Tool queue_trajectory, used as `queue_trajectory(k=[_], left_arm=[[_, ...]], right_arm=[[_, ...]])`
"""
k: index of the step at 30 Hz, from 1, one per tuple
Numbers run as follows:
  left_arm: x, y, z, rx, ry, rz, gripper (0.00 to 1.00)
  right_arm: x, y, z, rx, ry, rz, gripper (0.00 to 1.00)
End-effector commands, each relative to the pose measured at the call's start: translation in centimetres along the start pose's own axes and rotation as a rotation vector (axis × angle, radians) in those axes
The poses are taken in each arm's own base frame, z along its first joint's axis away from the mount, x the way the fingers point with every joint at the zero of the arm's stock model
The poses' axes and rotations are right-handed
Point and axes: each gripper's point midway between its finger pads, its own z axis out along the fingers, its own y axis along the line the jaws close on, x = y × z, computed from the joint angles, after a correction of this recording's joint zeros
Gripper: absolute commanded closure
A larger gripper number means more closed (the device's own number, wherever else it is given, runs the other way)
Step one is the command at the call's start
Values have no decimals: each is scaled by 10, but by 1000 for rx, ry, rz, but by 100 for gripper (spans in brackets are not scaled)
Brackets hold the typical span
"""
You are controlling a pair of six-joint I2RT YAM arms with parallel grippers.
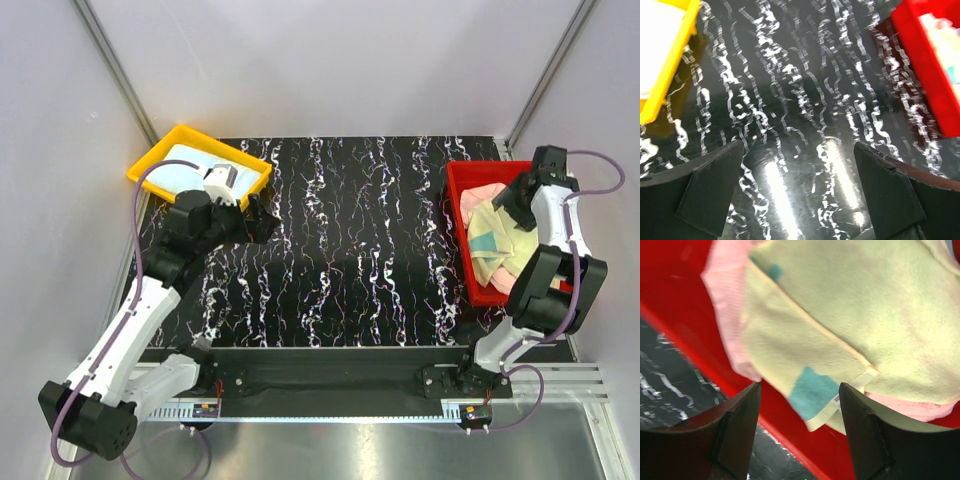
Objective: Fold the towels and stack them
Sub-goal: Grab crumpled towel
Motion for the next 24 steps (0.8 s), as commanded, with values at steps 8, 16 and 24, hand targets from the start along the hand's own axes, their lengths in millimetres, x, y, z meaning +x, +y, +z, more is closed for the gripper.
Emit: queue_trajectory(k=[8, 16, 24], left_arm=[[-4, -36, 0, 209, -15, 12, 1], [0, -37, 2, 222, 4, 20, 1], [0, -38, 3, 229, 1, 27, 3]], right_arm=[[34, -22, 49, 25, 124, 5, 34], [42, -13, 73, -36, 192, 2, 69], [-13, 15, -1, -136, 89, -7, 100]])
